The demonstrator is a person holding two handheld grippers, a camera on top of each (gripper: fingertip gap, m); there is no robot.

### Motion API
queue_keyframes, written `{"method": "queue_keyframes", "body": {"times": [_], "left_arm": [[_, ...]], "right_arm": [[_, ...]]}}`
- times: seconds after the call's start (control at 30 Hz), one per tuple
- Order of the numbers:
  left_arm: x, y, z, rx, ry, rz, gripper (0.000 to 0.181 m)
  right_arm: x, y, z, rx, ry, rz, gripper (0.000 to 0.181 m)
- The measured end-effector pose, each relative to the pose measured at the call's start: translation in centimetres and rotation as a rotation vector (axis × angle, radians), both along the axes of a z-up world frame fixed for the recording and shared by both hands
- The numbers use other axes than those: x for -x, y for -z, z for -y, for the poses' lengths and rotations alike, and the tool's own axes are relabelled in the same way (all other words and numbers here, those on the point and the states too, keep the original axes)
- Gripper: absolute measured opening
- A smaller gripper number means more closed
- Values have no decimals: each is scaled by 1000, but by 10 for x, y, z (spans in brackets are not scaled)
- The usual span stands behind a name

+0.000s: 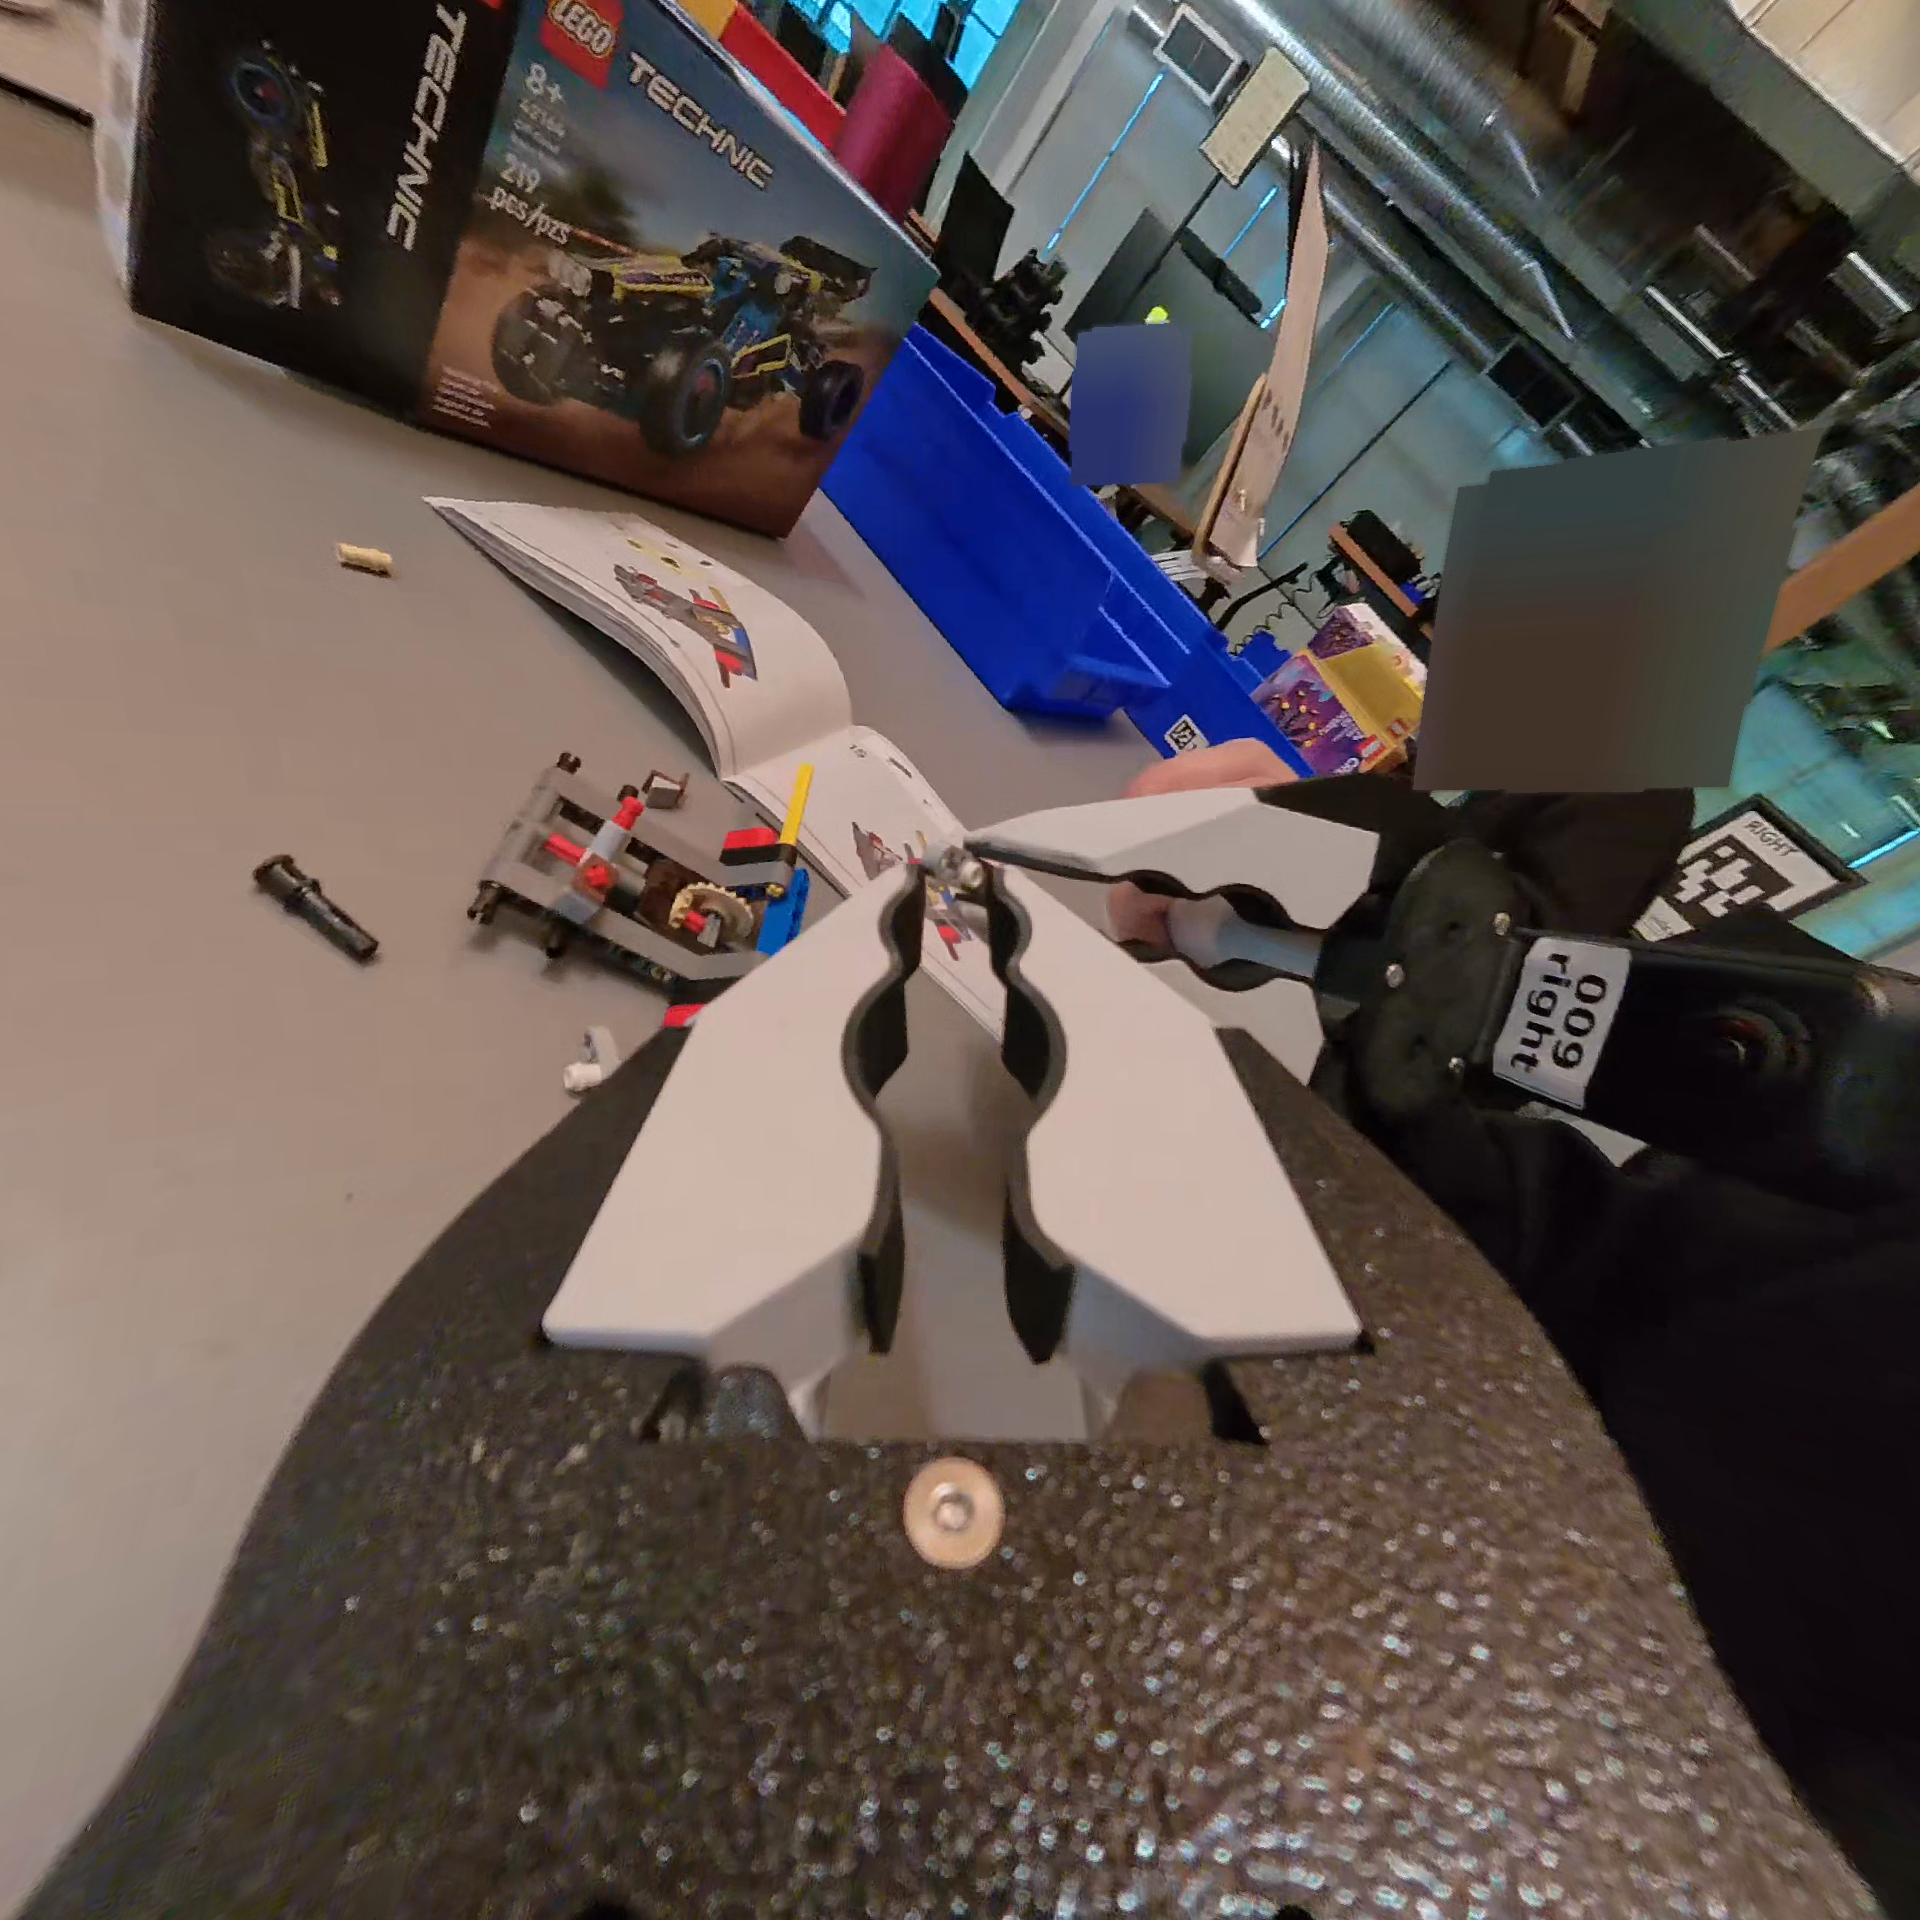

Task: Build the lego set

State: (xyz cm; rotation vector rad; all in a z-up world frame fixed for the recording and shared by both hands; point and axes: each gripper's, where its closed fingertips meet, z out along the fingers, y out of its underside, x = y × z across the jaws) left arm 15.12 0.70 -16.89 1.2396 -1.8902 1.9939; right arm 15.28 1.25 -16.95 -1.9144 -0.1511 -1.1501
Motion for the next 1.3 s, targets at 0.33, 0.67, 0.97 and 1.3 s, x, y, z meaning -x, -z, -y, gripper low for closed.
{"method": "queue_keyframes", "body": {"times": [0.33, 0.67, 0.97, 1.3], "left_arm": [[-1, 5, -3, -53, 49, 54, 0], [3, 2, -4, -11, 130, 37, 7], [9, 6, 0, 99, 211, -55, 0], [26, 50, 0, -435, 219, 95, 3]], "right_arm": [[5, -2, -4, -51, -54, -43, 5], [10, -6, -5, -112, -110, -91, 4], [16, -10, -7, -197, -183, -178, 0], [22, 46, 48, 59, -186, -822, 9]]}}
